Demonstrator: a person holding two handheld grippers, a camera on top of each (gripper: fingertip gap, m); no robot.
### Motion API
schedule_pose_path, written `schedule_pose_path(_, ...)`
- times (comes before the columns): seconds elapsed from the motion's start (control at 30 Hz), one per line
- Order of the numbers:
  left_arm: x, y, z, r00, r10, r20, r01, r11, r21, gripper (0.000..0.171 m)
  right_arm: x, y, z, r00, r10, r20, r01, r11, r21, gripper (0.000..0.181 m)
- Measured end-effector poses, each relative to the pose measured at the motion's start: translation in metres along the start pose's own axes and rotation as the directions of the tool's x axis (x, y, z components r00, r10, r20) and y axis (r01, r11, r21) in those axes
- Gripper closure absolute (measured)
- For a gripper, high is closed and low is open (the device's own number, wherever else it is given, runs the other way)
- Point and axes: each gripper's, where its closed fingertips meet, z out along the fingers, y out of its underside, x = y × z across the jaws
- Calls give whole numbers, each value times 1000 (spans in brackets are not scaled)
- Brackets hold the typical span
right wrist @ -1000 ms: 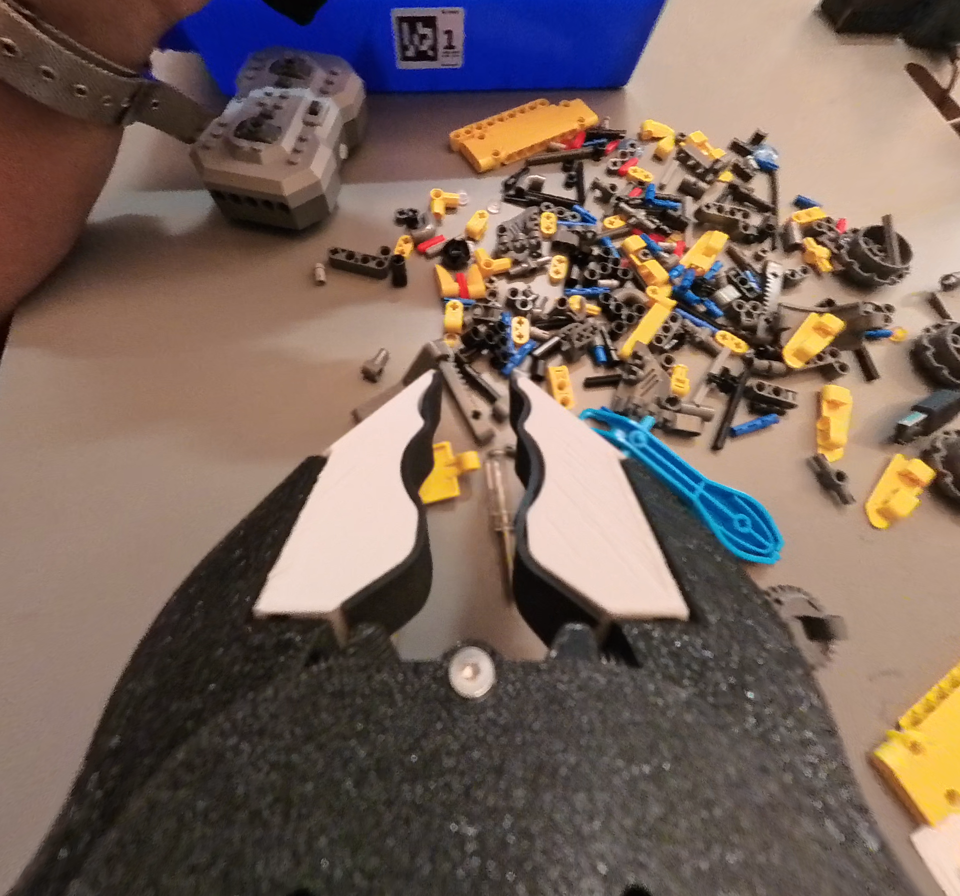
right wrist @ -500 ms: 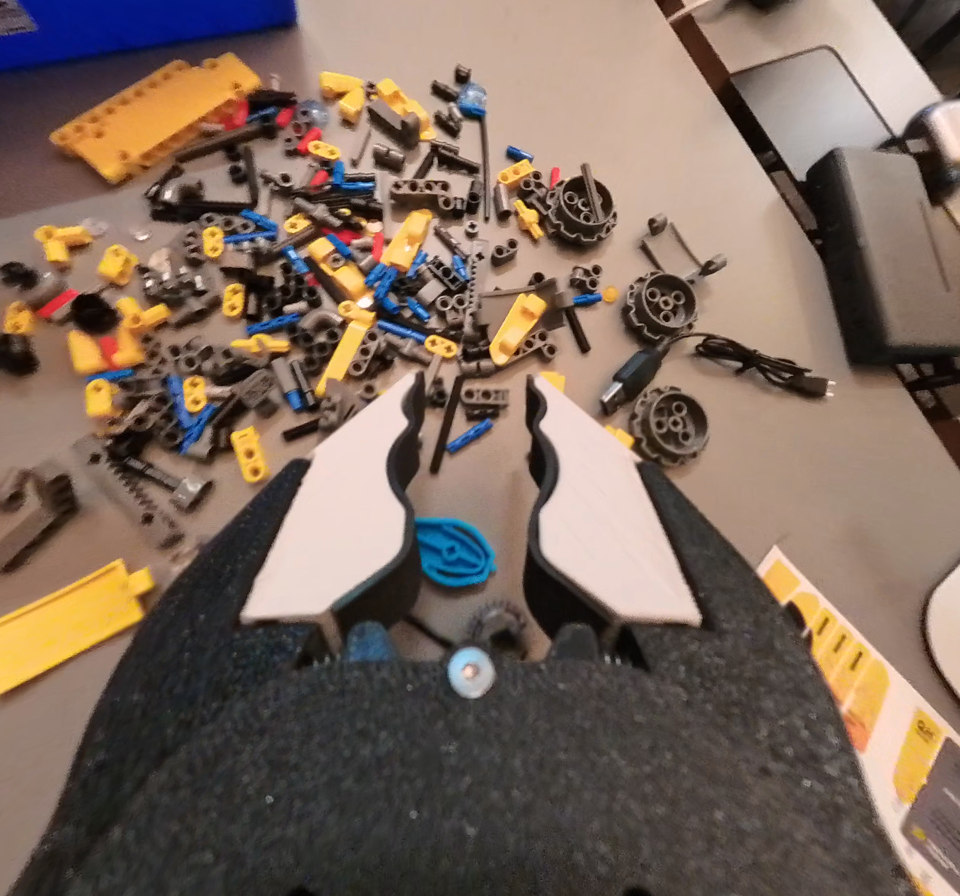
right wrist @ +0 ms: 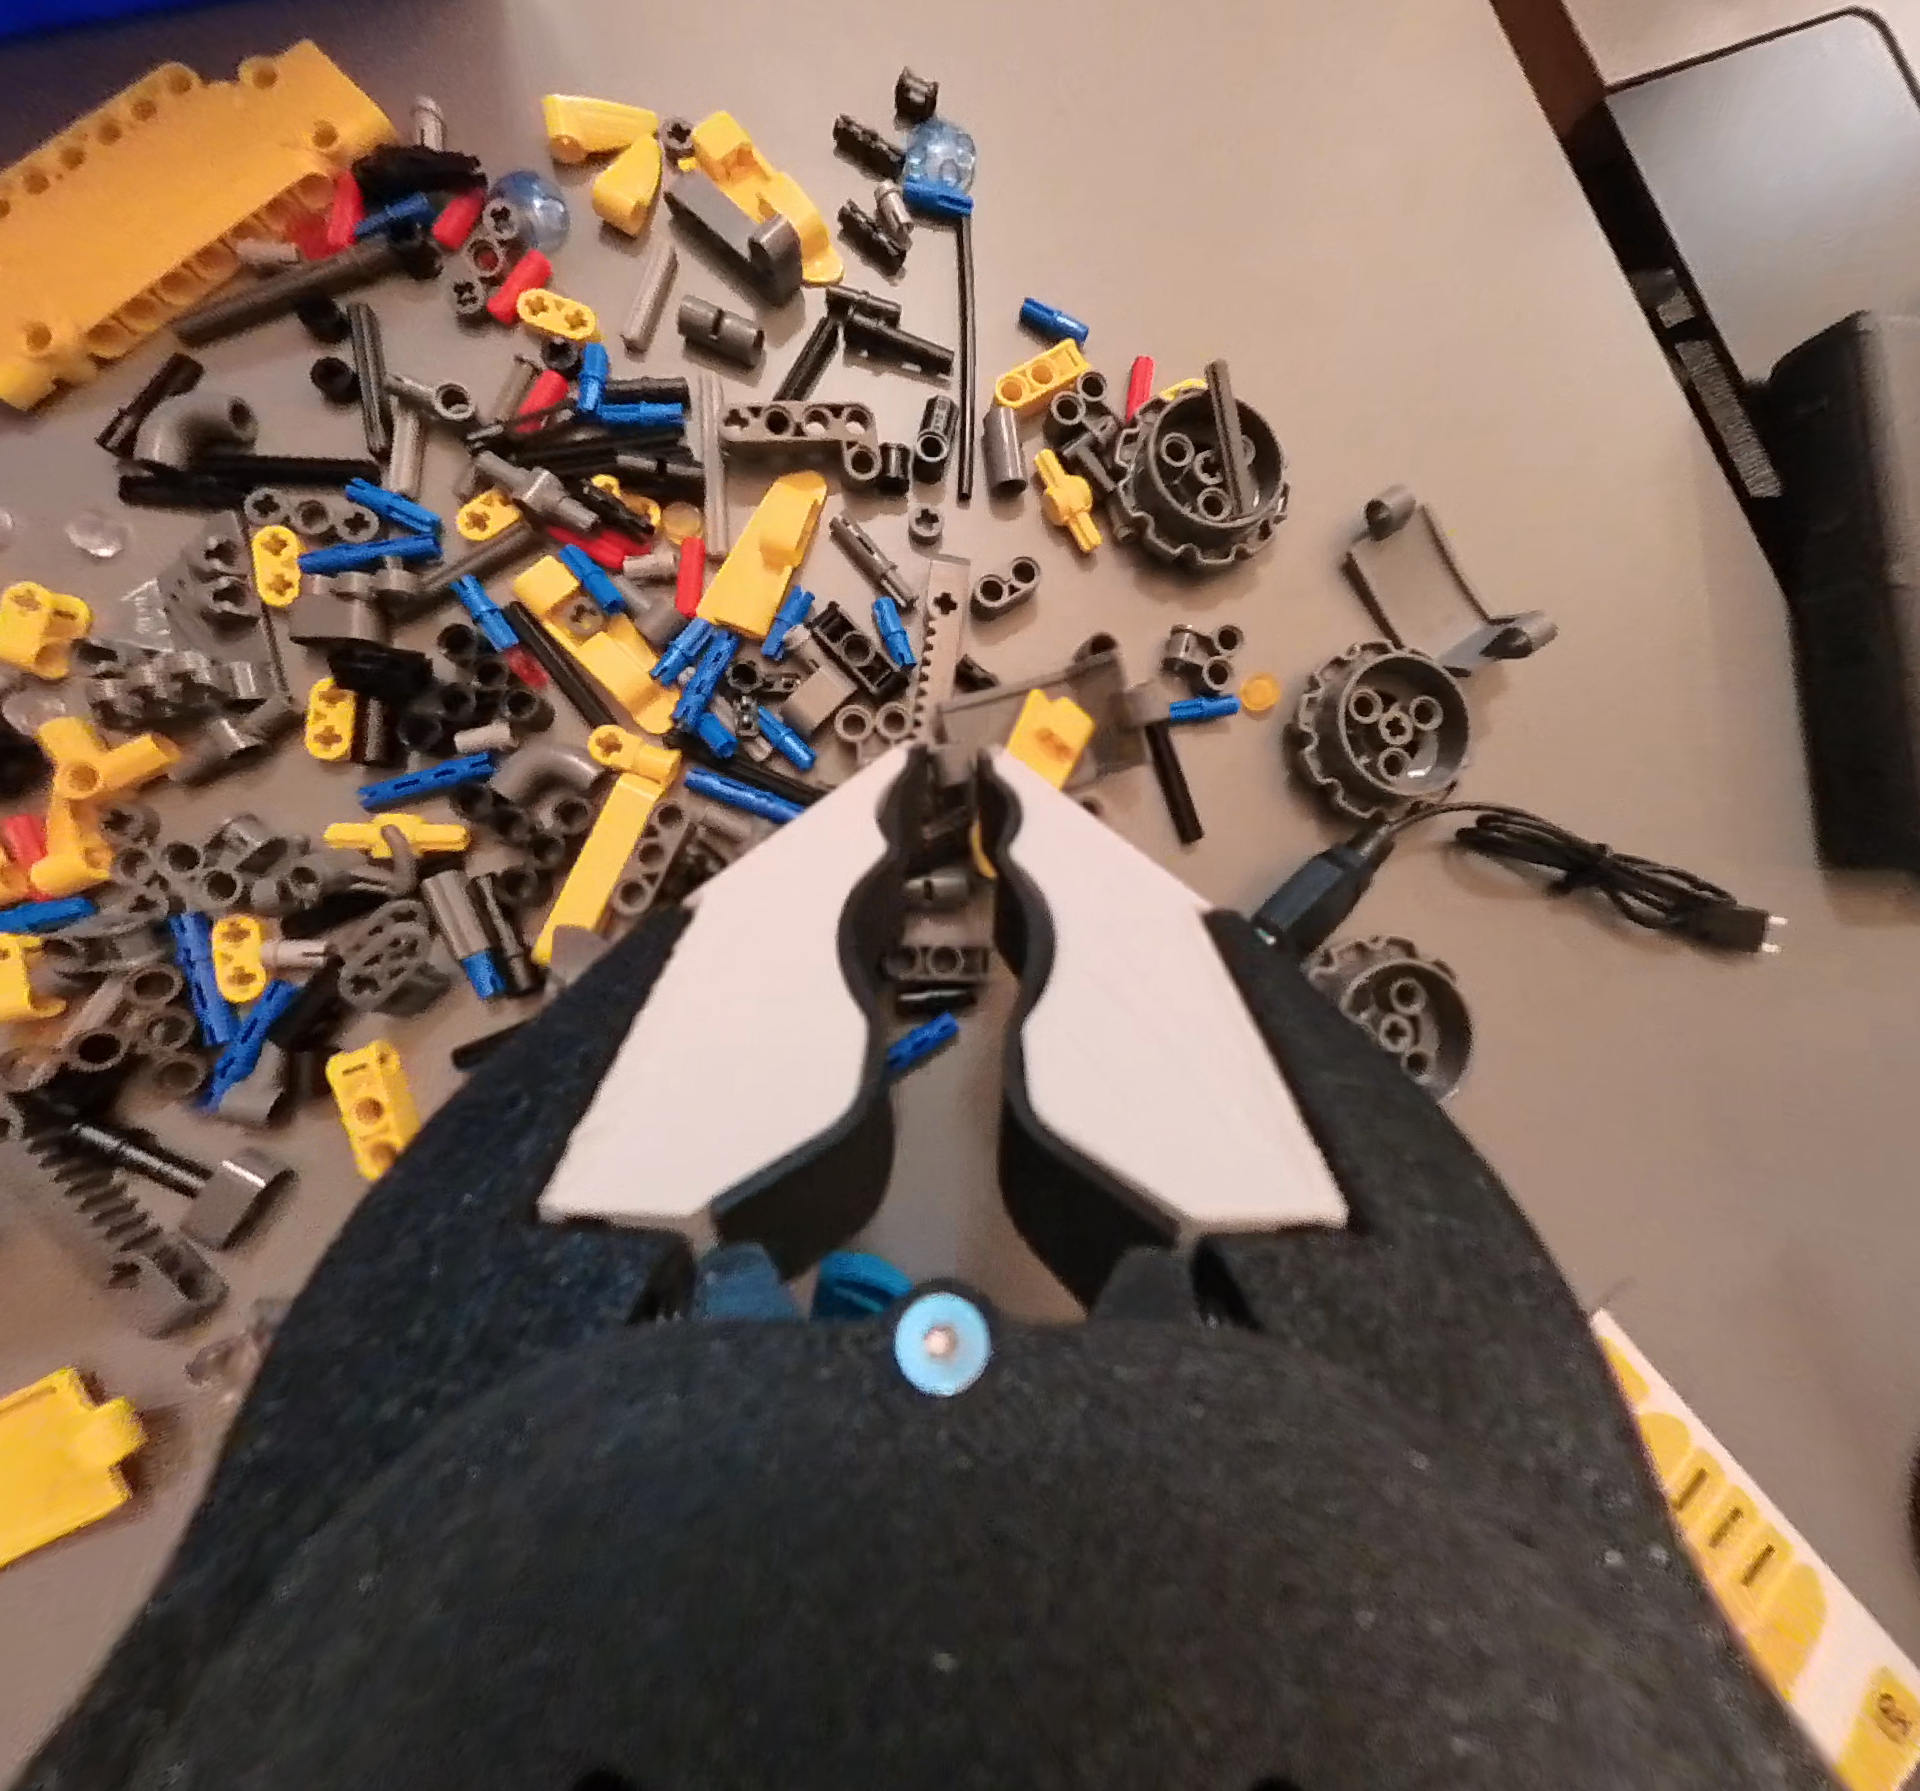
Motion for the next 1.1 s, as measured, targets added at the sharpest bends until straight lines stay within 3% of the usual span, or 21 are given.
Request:
schedule_pose_path(0.23, 3, 2, 2, 1000, 2, -5, -2, 1000, -9, 114, 14, -6, -28, 998, -26, -50, 28, 999, 38, 174)
schedule_pose_path(0.53, 3, 2, 3, 1000, 2, -7, -2, 1000, -10, 114, 44, -11, -78, 992, 127, -10, -123, 975, 183, 174)
schedule_pose_path(0.87, 4, 4, 4, 1000, 4, -6, -4, 1000, -16, 114, 58, 17, -79, 974, 225, 11, -225, 967, 116, 174)
schedule_pose_path(1.1, 3, 4, 4, 1000, 2, -5, -2, 1000, -17, 114, 22, 19, -65, 968, 183, 173, -196, 979, 61, 174)
